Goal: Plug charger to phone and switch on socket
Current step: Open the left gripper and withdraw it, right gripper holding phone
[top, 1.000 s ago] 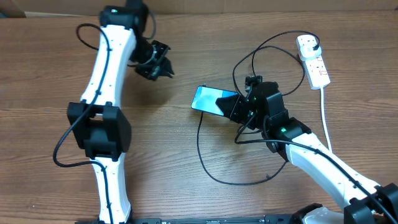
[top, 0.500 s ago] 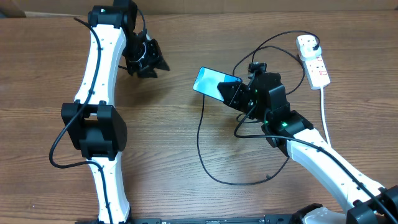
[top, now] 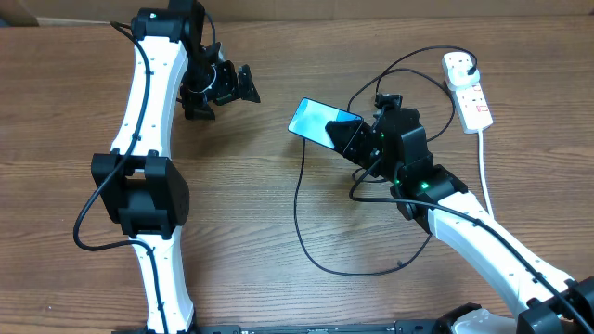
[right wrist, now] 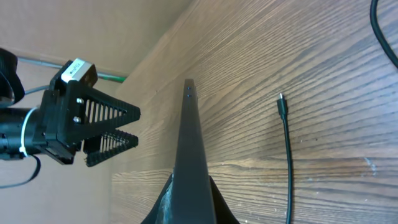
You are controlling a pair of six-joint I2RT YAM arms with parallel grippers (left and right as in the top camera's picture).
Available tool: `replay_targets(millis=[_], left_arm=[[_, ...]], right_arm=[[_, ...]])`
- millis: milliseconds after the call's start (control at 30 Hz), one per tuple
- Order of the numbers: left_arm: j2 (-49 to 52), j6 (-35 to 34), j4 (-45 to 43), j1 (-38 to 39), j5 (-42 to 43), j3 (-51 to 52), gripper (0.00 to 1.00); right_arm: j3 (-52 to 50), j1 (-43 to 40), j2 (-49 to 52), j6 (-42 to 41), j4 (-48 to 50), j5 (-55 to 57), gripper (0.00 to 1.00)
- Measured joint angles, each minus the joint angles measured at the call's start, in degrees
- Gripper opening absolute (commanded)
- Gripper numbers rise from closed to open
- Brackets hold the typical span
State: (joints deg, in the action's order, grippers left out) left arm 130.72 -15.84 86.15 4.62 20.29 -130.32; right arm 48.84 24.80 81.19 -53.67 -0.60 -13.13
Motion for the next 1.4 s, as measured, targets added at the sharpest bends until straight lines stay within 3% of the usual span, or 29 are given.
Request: replay_targets(millis=[667, 1100, 1233, 1400], left_arm=[[0.0, 0.0, -1.0, 0.0, -0.9, 0.0, 1.0], [0.0, -1.4, -2.2, 0.0, -8.1, 0.0, 1.0], [0.0, -4.3, -2.2, 0.0, -5.8, 0.0, 1.0], [0.0, -10.1, -2.4, 0.0, 3.3, 0.0, 1.0]], right_arm=[[0.0, 0.0, 0.0, -4.8, 0.0, 0.2, 0.04], [0.0, 0.0, 0.0, -8.0, -0.1, 3.5, 0.04], [0.0, 0.0, 0.0, -9.7, 0.7, 4.6, 0.04], [0.0, 0.0, 0.0, -13.4, 2.8, 5.1, 0.04]])
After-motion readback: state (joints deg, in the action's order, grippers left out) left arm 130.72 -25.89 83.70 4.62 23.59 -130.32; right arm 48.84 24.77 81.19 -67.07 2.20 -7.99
